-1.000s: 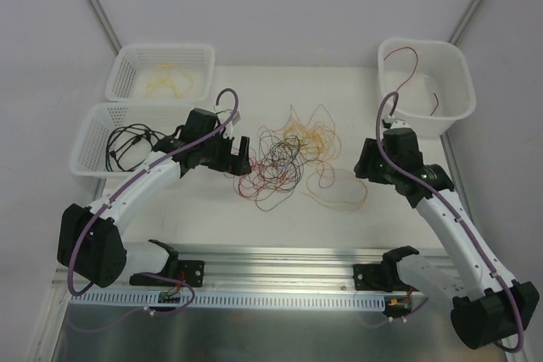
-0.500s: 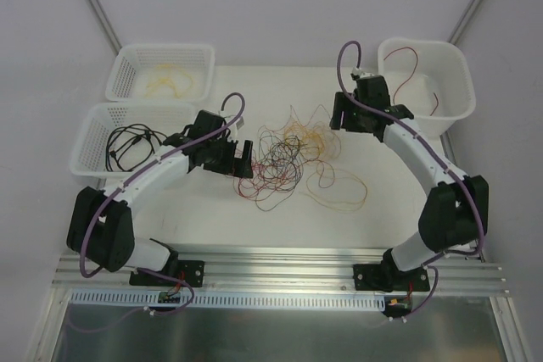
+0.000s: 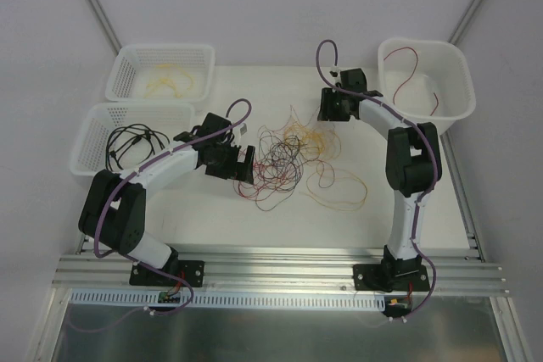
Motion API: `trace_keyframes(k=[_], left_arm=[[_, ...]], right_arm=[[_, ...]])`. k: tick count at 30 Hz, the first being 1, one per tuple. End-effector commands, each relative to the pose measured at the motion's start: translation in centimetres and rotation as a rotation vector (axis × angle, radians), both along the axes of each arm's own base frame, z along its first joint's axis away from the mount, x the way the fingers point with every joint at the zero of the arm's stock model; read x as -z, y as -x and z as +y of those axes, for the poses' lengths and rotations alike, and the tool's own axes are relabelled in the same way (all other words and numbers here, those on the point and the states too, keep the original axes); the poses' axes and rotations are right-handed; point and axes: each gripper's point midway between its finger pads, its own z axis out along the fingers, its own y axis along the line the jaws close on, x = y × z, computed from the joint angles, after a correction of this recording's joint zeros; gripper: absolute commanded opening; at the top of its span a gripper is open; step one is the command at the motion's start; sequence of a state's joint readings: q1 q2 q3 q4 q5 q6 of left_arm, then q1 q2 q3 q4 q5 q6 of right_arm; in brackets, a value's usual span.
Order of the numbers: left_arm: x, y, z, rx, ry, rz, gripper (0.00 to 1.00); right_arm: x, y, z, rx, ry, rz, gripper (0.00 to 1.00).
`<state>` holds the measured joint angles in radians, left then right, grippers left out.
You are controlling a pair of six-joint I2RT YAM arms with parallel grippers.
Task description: Untangle the cables
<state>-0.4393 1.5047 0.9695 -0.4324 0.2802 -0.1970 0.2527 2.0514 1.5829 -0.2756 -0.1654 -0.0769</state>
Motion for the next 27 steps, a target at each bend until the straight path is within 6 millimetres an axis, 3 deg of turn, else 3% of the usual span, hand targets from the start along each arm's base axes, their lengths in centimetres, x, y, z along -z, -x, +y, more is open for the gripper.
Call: trace_keyframes(k=[1, 4, 5, 9, 10, 12, 13, 16, 20, 23, 24, 26, 27], left_arm=[[-0.6, -0.3, -0.8, 0.011, 0.02, 0.003, 0.99], [-0.4, -0.3, -0.7, 0.013, 0.015, 0.011, 0.99], [-0.4, -0.2, -0.8, 0.015, 0.018, 0.014, 0.99], [-0.8, -0.2, -1.0, 0.019, 0.025, 0.007, 0.99], [-0.9, -0.2, -1.0, 0.021, 0.026, 0.005, 0.99], [-1.1, -0.1, -1.0, 0.024, 0.028, 0.0, 0.99], [-1.2, -0.1, -1.0, 0.026, 0.029, -0.003, 0.99], [-1.5, -0.1, -0.9, 0.028, 0.028, -0.015, 0.99], [-1.9, -0.1, -0.8, 0.026, 0.026, -0.03, 0.99], [-2.1, -0.2, -0.7, 0.025, 0.022, -0.042, 0.99], [-2.3, -0.2, -0.7, 0.023, 0.024, -0.046, 0.99], [-2.5, -0.2, -0.6, 0.024, 0.026, -0.056, 0.99], [-2.5, -0.2, -0.6, 0.024, 0.026, -0.056, 0.99]], right_arm=[[-2.3, -2.9, 1.7, -0.076, -0.056, -0.113, 0.47], [-3.7, -3.6, 1.8, -0.103, -0.055, -0.167, 0.07], [-4.2, -3.6, 1.8, -0.11, -0.049, -0.178, 0.02], [-9.2, -2.5, 1.6, -0.136, -0.043, -0.261, 0.01], [-11.8, -1.8, 1.7, -0.14, -0.04, -0.31, 0.01], [-14.7, -0.5, 1.6, -0.154, -0.021, -0.357, 0.01], [-18.1, 0.4, 1.4, -0.154, -0.023, -0.424, 0.01], [-23.2, 2.6, 1.3, -0.155, -0.017, -0.516, 0.01], [-33.5, 7.2, 0.2, -0.124, -0.048, -0.712, 0.01], [-38.2, 10.2, -0.7, -0.094, -0.073, -0.799, 0.01], [-40.4, 12.1, -1.4, -0.083, -0.09, -0.851, 0.01], [-42.4, 13.8, -2.6, -0.035, -0.106, -0.904, 0.01], [-44.0, 15.6, -4.0, 0.012, -0.107, -0.954, 0.01]])
